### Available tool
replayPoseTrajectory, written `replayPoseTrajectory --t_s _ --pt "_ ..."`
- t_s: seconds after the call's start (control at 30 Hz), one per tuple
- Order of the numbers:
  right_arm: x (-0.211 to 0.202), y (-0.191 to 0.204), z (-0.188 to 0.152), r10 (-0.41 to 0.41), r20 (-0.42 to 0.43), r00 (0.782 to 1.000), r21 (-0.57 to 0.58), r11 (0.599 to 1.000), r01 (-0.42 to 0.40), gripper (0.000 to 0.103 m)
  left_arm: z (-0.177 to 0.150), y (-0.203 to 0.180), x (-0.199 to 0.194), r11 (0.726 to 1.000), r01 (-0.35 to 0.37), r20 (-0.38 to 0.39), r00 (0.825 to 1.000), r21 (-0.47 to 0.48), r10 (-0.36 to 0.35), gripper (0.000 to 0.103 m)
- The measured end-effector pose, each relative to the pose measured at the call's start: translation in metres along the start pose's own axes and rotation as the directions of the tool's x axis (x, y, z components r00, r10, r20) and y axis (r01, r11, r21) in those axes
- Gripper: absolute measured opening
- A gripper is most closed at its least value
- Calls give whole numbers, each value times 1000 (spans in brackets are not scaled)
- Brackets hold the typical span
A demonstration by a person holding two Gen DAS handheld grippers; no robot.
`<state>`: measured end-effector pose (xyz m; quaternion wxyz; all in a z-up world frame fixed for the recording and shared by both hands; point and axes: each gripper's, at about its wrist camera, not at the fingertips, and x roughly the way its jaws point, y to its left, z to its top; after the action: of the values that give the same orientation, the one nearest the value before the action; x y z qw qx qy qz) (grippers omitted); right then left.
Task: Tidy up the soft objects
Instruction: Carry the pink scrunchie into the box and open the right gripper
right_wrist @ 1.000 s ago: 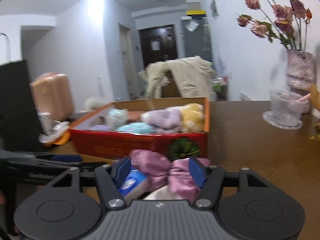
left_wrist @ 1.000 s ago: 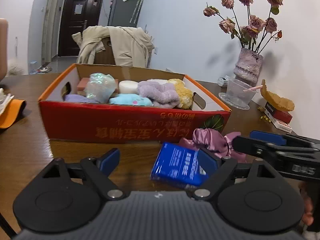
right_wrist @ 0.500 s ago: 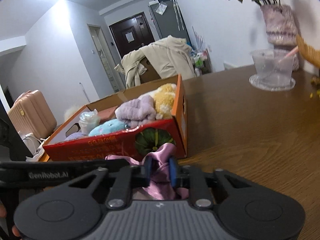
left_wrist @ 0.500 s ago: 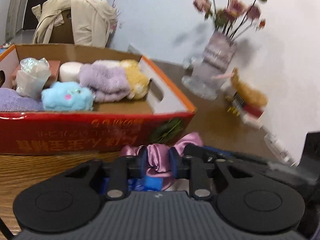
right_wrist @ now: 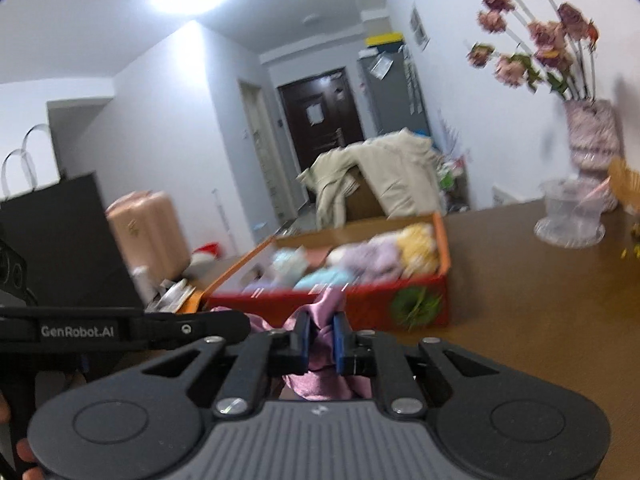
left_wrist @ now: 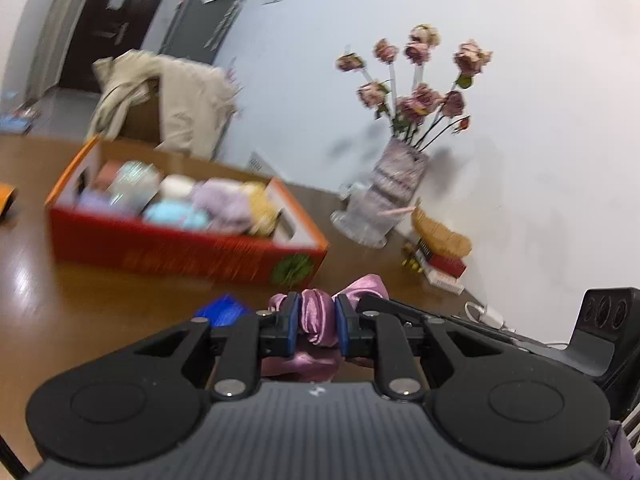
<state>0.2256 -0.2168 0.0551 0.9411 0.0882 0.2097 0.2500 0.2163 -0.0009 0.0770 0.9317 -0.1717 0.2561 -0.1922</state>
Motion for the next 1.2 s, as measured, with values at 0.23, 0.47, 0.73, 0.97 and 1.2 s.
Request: replayPoseTrajectory --t_s 0.23,0.47,0.73,0.97,1.2 --pt "-3 35 -22 37 -61 997 -29 999 -39 11 -23 18 -38 997 -55 -1 998 -51 55 18" --pt "-9 42 -12 22 -25 999 -56 998 -23 11 -10 21 -38 998 -4 41 999 -60 7 18" --pt "30 21 57 16 71 997 -86 996 -10 11 75 32 11 996 81 105 991 26 -83 18" --pt "120 -17 101 15 27 1000 -22 1000 -14 11 136 94 96 981 140 37 990 -132 -136 18" --pt "209 -47 74 -25 -162 986 42 999 33 11 120 126 162 991 -25 -87 996 -128 14 19"
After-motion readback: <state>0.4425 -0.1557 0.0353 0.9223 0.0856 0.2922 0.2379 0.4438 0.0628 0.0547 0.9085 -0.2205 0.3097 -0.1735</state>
